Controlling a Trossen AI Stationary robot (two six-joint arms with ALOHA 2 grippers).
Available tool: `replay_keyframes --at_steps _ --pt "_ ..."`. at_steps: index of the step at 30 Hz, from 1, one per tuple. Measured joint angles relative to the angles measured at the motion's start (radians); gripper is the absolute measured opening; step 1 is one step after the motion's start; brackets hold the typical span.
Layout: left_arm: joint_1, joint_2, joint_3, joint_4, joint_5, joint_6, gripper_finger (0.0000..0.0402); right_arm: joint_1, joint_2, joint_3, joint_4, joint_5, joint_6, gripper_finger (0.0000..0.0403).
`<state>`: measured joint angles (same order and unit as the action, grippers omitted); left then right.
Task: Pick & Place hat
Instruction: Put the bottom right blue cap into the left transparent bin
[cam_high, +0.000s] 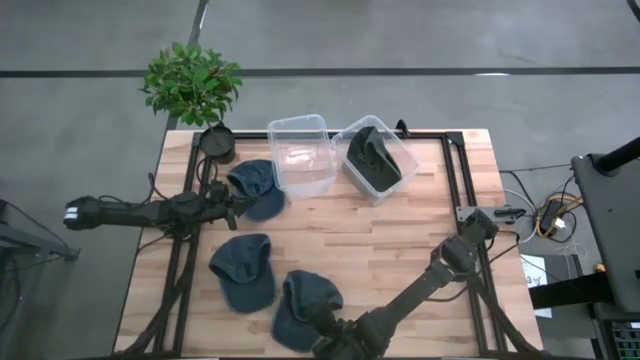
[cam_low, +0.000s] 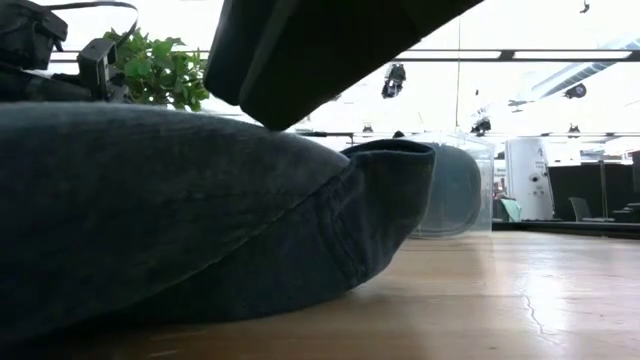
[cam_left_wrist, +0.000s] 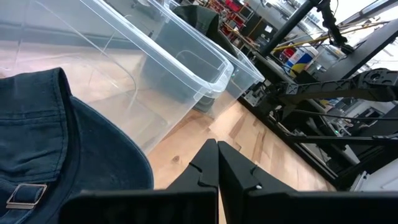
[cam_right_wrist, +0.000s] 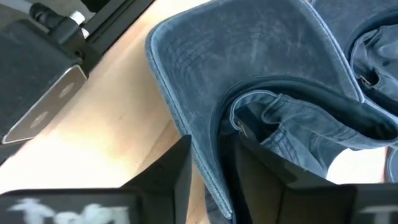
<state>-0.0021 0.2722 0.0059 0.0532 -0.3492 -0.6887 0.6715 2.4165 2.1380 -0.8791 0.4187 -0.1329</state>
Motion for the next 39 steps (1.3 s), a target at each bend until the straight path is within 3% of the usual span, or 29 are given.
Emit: replay_keyframes --at_steps 10,20,25,30,33,39 --pt "0.0 0.0 0.0 0.0 0.0 0.007 0.0 0.007 -0.002 -0.03 -0.013 -0.037 -0.004 0.0098" --pt "0.0 0.0 0.0 0.0 0.0 0.008 0.0 0.002 -0.002 -0.091 0.055 -0.024 -0.118 0.0098" --pt "0.0 0.0 0.0 0.0 0.0 0.011 0.0 0.003 -0.002 -0.091 0.069 0.077 -0.138 0.0089" --pt "0.0 0.001 0.0 0.0 0.0 0.014 0.0 -0.004 -0.002 -0.091 0.071 0.081 -0.176 0.0028" --pt "0.0 0.001 0.0 -0.001 0.0 0.014 0.0 -0.007 -0.002 -0.091 0.071 0.096 -0.217 0.0016" --pt "0.0 0.001 0.0 -0.001 0.0 0.013 0.0 0.005 -0.002 -0.063 -0.02 0.281 -0.34 0.0014"
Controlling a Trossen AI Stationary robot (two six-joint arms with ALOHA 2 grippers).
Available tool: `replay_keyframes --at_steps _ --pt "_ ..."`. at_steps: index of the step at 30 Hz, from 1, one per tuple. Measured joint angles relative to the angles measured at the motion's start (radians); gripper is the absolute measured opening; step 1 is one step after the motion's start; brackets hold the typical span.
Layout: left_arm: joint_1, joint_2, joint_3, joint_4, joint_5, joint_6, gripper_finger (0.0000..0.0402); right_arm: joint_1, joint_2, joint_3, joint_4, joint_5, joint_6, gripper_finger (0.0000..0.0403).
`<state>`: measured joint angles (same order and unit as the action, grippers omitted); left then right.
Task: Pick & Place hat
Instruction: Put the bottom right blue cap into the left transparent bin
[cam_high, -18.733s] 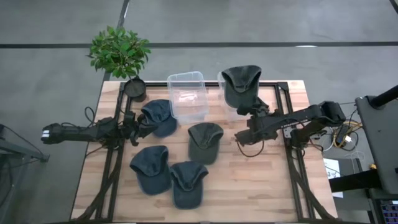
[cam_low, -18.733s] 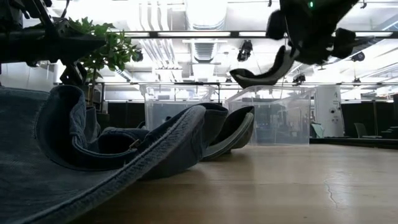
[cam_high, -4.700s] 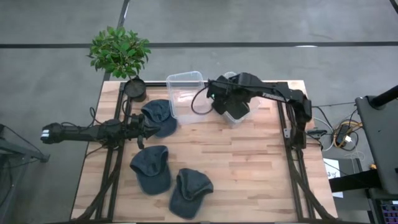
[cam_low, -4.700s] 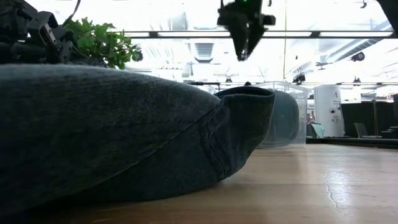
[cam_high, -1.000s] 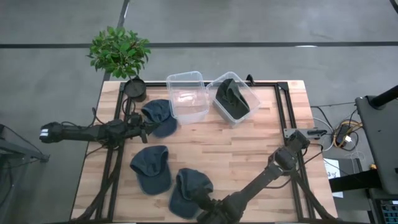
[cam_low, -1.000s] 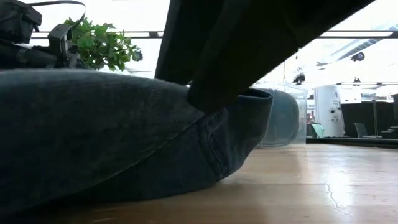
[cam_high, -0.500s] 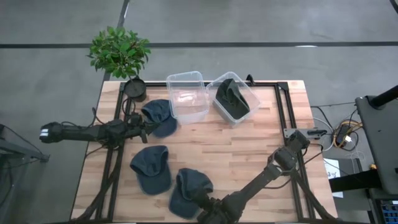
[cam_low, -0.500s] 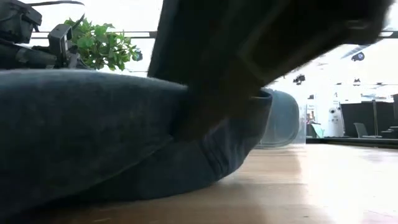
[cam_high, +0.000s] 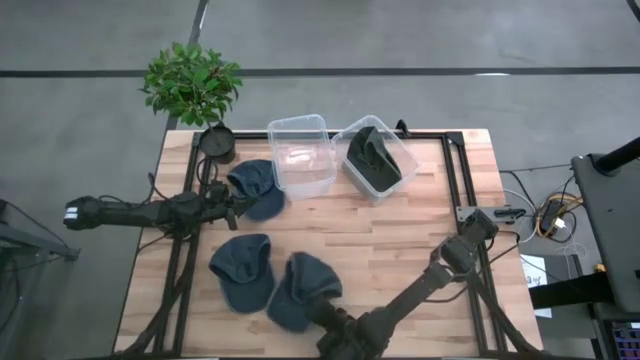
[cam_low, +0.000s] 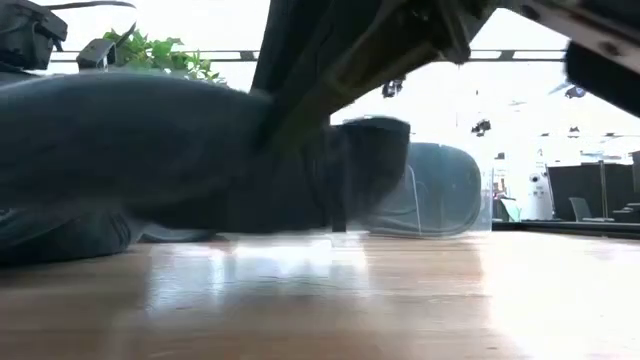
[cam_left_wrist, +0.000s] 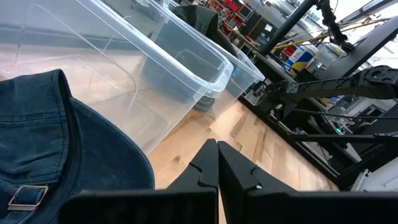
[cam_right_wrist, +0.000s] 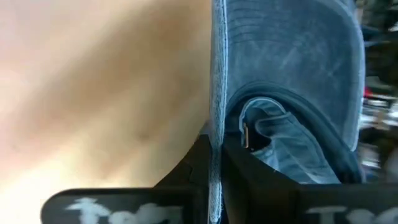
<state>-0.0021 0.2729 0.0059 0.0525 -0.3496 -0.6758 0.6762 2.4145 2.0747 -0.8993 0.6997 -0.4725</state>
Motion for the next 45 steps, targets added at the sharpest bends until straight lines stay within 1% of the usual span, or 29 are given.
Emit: replay_keyframes --at_steps 6,9,15,17,20,22,24,27,29,32,34,36,38,39,42,45 --pt "0.0 0.003 0.0 0.0 0.0 -0.005 0.0 0.01 -0.001 0.062 -0.12 0.092 -0.119 0.0013" --pt "0.0 0.006 0.0 0.0 0.007 -0.006 0.0 0.009 -0.001 0.108 -0.228 0.155 -0.155 0.0013" --pt "-0.001 0.006 0.0 0.009 0.028 -0.018 0.0 -0.014 -0.002 0.202 -0.475 0.299 -0.16 0.0012" --pt "-0.001 0.008 0.0 0.015 0.059 -0.018 0.0 -0.03 -0.002 0.228 -0.55 0.344 -0.16 0.0012" --pt "-0.001 0.01 0.0 0.025 0.09 -0.057 0.0 -0.058 -0.003 0.258 -0.628 0.366 -0.159 0.0012" --pt "0.001 0.011 0.0 0.036 0.089 -0.089 0.0 -0.079 -0.004 0.266 -0.642 0.367 -0.159 0.0012" --pt "0.001 0.011 0.004 0.084 0.088 -0.081 0.0001 -0.1 -0.004 0.267 -0.65 0.366 -0.177 0.0012" --pt "0.0 0.014 0.037 0.109 0.148 -0.048 0.0013 -0.134 -0.004 0.267 -0.674 0.367 -0.249 0.0012" --pt "0.0 0.014 0.051 0.113 0.181 -0.024 0.0031 -0.158 -0.004 0.267 -0.672 0.373 -0.293 0.0011" --pt "0.0 0.019 0.058 0.114 0.202 -0.018 0.0066 -0.192 -0.004 0.269 -0.672 0.371 -0.36 0.0011" --pt "0.0 0.019 0.058 0.139 0.239 -0.02 0.0088 -0.218 -0.006 0.275 -0.669 0.347 -0.365 0.0011" --pt "0.0 0.018 0.058 0.172 0.261 -0.012 0.0102 -0.242 -0.01 0.275 -0.672 0.369 -0.366 0.0011" --pt "0.0 0.017 0.058 0.182 0.26 -0.007 0.0108 -0.265 -0.014 0.275 -0.672 0.421 -0.365 0.0011" --pt "0.0 0.017 0.058 0.183 0.258 -0.007 0.0109 -0.276 -0.016 0.275 -0.669 0.43 -0.366 0.0011" --pt "0.0 0.018 0.058 0.176 0.236 -0.007 0.011 -0.301 -0.017 0.275 -0.668 0.43 -0.375 0.0011" --pt "0.0 0.021 0.058 0.179 0.179 0.0 0.011 -0.319 -0.017 0.275 -0.66 0.433 -0.383 0.0011"
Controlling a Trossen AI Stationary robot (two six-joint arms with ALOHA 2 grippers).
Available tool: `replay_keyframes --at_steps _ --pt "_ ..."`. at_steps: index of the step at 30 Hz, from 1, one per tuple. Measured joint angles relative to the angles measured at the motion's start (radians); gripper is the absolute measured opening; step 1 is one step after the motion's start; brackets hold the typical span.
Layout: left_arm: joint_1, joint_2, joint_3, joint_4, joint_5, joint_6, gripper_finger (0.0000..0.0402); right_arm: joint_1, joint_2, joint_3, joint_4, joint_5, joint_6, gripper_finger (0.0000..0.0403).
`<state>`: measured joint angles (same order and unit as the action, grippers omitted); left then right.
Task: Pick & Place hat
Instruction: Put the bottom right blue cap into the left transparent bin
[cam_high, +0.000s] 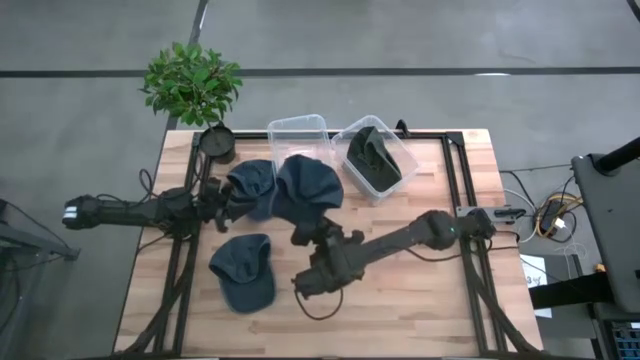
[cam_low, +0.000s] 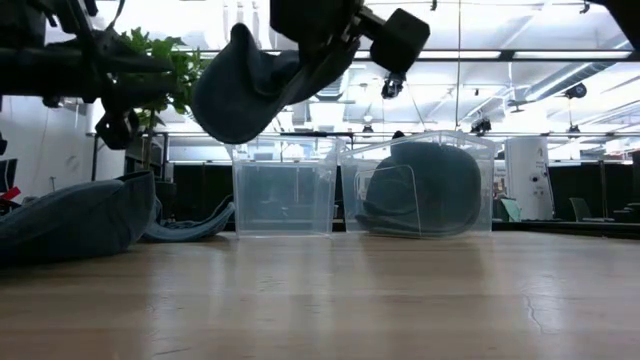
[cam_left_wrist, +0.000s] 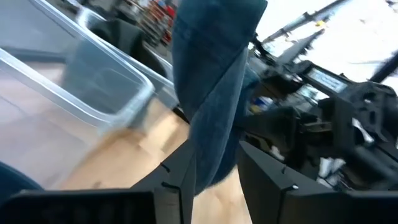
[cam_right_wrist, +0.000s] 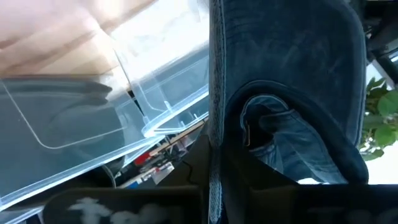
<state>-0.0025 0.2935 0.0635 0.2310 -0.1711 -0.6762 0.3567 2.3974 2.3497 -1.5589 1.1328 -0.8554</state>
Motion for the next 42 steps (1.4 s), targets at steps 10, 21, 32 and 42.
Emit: replay_keyframes --at_steps 10,21,32,42 --pt "0.0 0.044 0.008 0.002 -0.033 0.028 0.011 -0.034 0.0 0.0 0.168 0.02 -0.155 0.0011" --pt "0.0 0.089 0.017 0.002 -0.037 0.031 0.0105 -0.045 0.0 0.0 0.336 0.022 -0.304 0.0012" --pt "0.001 0.091 0.03 -0.006 -0.112 0.088 0.0008 -0.042 0.0 -0.001 0.344 0.015 -0.152 0.0026" --pt "0.0 0.089 0.032 0.032 -0.127 0.128 0.0007 -0.043 -0.044 -0.001 0.347 0.068 0.11 0.0111"
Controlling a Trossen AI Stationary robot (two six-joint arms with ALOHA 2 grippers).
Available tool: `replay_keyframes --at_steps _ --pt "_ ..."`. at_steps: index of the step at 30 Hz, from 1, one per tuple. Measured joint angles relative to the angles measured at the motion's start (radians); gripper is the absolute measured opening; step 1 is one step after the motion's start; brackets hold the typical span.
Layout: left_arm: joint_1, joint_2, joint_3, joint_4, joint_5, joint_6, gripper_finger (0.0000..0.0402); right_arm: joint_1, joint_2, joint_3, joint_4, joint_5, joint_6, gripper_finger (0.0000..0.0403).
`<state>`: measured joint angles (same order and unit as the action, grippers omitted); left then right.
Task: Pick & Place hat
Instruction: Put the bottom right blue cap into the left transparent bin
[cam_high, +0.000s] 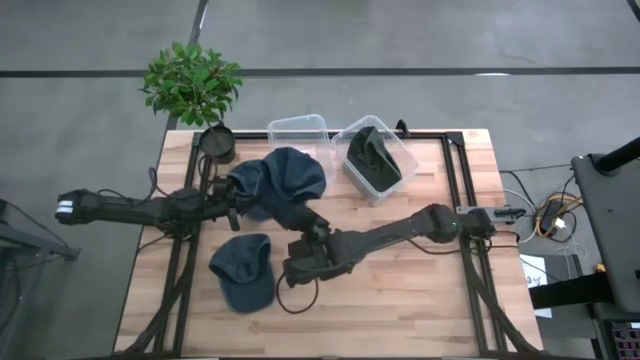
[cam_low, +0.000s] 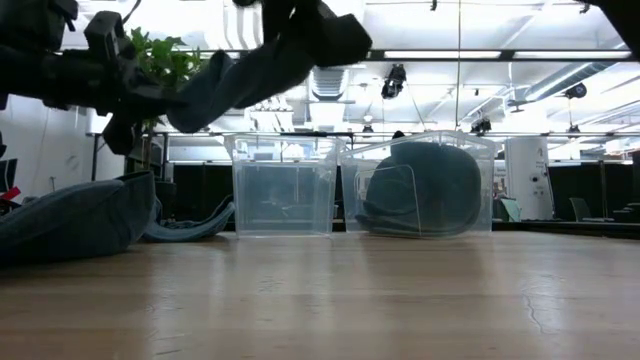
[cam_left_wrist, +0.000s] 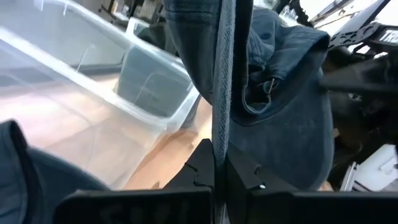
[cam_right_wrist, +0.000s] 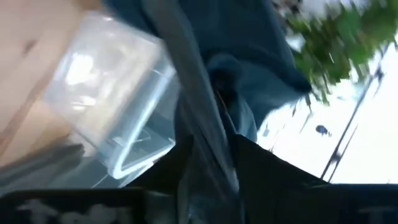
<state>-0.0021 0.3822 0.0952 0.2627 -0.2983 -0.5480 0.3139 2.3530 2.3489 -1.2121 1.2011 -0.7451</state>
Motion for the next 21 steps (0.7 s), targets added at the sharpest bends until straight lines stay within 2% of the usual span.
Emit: replay_keyframes --at_steps 7,14,16,21 --pt "0.0 -0.001 0.0 0.036 -0.019 0.051 0.0007 0.001 -0.092 0.0 -0.011 0.083 0.293 0.0175" --pt "-0.001 -0.001 0.0 0.15 -0.068 0.125 0.0007 0.001 -0.228 0.0 -0.019 0.079 0.785 0.0195" --pt "-0.001 -0.001 0.0 0.179 -0.093 0.149 0.0007 0.001 -0.269 0.0 -0.022 0.054 0.909 0.0194" --pt "-0.001 -0.001 -0.001 0.244 -0.158 0.202 0.0007 0.001 -0.358 -0.002 -0.034 -0.105 1.126 0.0195"
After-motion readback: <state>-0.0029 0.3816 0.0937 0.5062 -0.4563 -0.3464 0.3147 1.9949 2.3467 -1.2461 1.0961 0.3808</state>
